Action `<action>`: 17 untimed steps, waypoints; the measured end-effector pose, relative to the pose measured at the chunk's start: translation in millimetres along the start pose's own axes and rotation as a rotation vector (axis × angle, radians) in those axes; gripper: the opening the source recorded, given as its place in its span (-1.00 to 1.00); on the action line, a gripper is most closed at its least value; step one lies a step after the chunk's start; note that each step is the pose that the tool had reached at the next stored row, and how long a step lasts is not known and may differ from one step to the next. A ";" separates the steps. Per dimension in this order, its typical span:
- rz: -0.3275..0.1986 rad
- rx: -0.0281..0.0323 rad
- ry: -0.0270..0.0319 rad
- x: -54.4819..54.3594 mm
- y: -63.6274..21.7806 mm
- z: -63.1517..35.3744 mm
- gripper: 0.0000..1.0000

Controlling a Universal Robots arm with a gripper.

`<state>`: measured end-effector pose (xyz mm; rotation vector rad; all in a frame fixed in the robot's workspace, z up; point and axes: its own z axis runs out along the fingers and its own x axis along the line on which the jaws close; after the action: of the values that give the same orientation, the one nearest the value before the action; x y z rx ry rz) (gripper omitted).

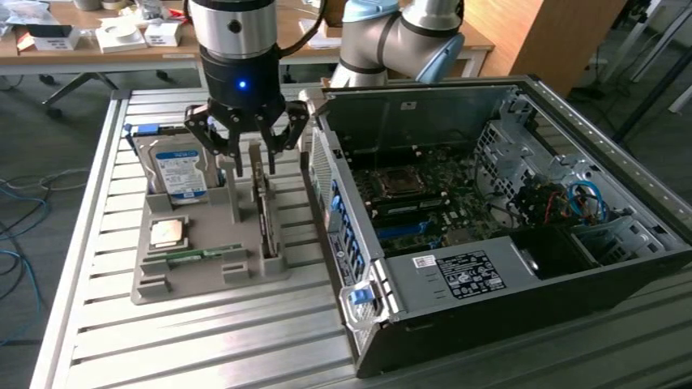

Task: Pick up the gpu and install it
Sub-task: 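Pick up the gpu and move the gpu toward the slot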

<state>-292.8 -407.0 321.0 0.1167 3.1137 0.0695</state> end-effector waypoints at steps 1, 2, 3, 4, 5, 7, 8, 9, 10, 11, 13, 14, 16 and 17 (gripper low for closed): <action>0.000 0.0000 0.0000 0.0 -0.1 1.4 -0.05; 0.000 0.0000 0.0000 0.1 -0.2 2.8 -0.05; 0.000 0.0000 0.0000 0.1 -0.2 4.3 -0.05; 0.000 0.0000 0.0000 0.1 -0.2 5.7 -0.05; 0.000 -0.0001 -0.0001 0.1 -0.3 7.3 -0.05; 0.000 0.0000 0.0000 0.2 -0.5 10.2 -0.05; 0.000 -0.0001 -0.0001 0.2 -0.5 11.8 -0.05; 0.000 -0.0001 -0.0001 0.3 -0.6 13.3 -0.05; 0.000 0.0000 0.0000 0.3 -0.7 14.9 -0.05; 0.000 -0.0001 0.0000 0.4 -0.8 16.5 -0.05; 0.000 0.0000 0.0000 0.4 -0.9 19.7 -0.05; 0.000 0.0000 0.0000 0.5 -1.0 21.0 -0.05; 0.000 0.0000 0.0000 0.5 -1.0 22.8 -0.05; 0.000 -0.0001 -0.0001 0.5 -1.1 23.7 -0.05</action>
<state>-292.8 -407.0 297.3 0.1166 3.1136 0.0695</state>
